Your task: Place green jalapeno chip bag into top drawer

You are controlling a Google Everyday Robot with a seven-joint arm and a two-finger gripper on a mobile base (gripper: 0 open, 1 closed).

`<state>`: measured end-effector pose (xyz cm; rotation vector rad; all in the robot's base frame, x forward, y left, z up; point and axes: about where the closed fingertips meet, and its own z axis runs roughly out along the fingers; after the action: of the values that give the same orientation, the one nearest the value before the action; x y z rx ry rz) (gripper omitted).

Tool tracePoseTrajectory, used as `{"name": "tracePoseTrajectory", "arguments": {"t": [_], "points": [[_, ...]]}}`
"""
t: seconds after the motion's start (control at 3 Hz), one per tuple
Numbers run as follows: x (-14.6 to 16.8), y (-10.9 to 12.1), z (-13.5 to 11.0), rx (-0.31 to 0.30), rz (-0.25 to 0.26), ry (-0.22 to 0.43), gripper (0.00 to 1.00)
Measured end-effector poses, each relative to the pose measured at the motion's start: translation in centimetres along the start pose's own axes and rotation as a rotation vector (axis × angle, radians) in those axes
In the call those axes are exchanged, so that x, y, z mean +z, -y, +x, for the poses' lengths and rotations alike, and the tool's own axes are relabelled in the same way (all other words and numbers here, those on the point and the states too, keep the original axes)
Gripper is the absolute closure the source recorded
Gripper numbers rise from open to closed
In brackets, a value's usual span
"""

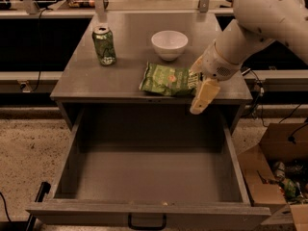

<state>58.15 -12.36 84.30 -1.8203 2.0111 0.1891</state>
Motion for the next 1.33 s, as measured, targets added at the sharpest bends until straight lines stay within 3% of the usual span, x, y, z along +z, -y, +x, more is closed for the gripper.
{"name": "tracePoseTrajectory", "arguments": {"t": [0.67,1.0,1.33], "points": [[2.1,0.4,0.0,0.018,0.025,0.016,0.63],[1.6,0.3,-0.5,0.015,0.044,0.039,0.86],[-0.7,-0.3,-2.7,-0.048,0.061,0.051,1.00]]}}
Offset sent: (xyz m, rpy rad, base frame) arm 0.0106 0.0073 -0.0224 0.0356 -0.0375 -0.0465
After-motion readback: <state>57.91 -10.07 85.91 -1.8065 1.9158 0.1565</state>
